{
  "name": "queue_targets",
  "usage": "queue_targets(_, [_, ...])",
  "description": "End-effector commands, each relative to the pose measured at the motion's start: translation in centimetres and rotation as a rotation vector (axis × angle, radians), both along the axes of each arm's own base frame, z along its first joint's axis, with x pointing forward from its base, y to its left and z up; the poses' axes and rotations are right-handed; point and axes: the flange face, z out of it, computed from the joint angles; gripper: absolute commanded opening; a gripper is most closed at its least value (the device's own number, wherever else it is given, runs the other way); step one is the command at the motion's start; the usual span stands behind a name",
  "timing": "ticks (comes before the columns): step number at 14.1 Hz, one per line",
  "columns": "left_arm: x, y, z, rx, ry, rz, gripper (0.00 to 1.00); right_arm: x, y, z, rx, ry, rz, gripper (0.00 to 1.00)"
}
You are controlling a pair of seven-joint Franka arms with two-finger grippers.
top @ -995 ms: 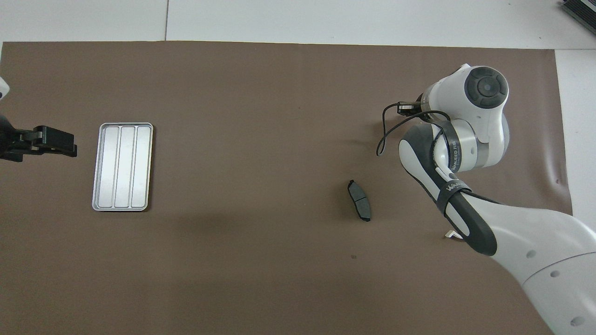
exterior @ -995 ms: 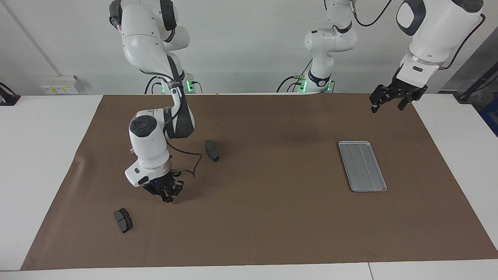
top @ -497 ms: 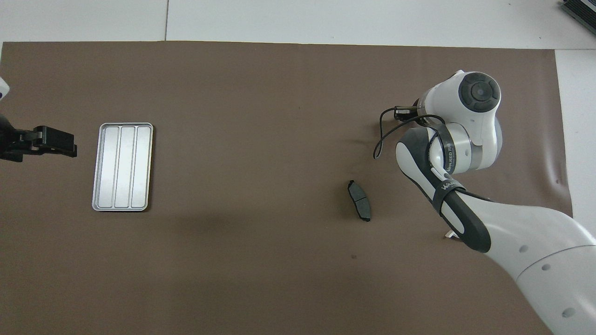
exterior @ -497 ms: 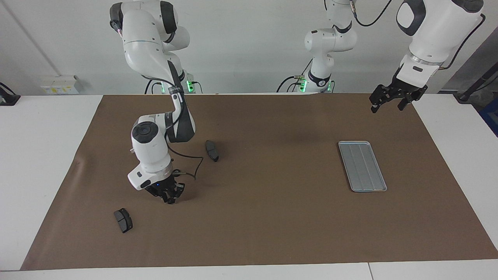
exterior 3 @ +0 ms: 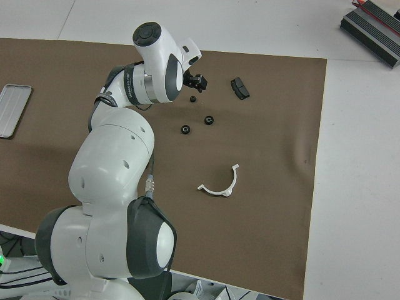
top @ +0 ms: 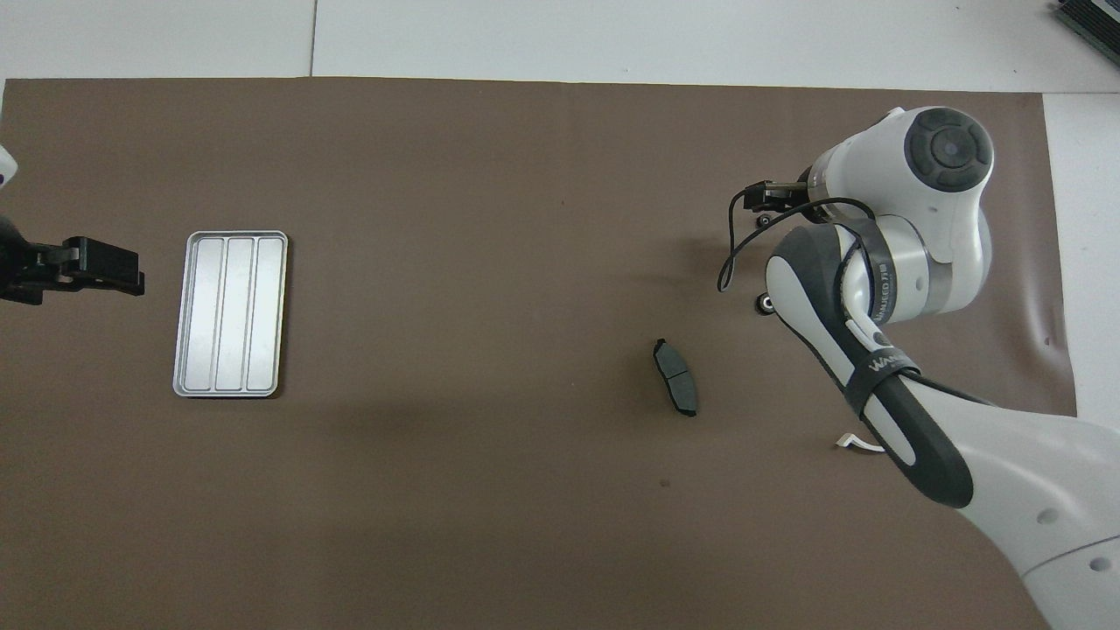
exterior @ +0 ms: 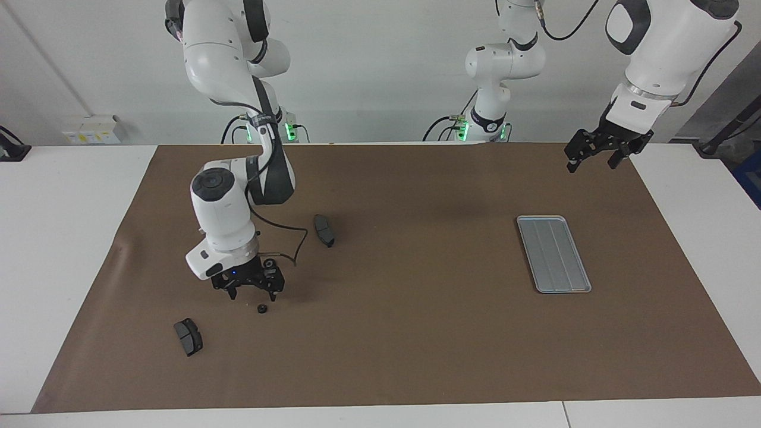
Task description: Place bearing gear from tray to pile
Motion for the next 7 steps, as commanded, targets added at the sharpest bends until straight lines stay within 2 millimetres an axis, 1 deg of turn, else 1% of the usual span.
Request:
queue_targets(1, [-0.6,0.2,0.1,0.019,-0.002,-0.008,1.00,-2.0,-1.6,4.7,0.001,0.027,-0.008,1.00])
queue_targets(2, [-0.6,0.2,0.1,0.019,-0.001,-0.008,1.00,-2.6,-1.8,5.7,0.000,0.043,-0.007,1.00])
queue_targets(5, [-0.6,0.2,0.1,0.019,-0.001,-0.008,1.00,-4.5,-3.8,9.3,-0.011,0.075,0.042,1.00])
queue_targets(6, [-0.7,0.1,0.1,0.019,0.001,-0.010,1.00,-5.1,-5.2,10.3,-0.012,0.084,0.042,1.00])
queue_targets(7, [-0.7,0.0,0.1,0.019,0.001,-0.010,1.00,-5.6,-6.2,11.3,-0.015,0.089,0.054,1.00])
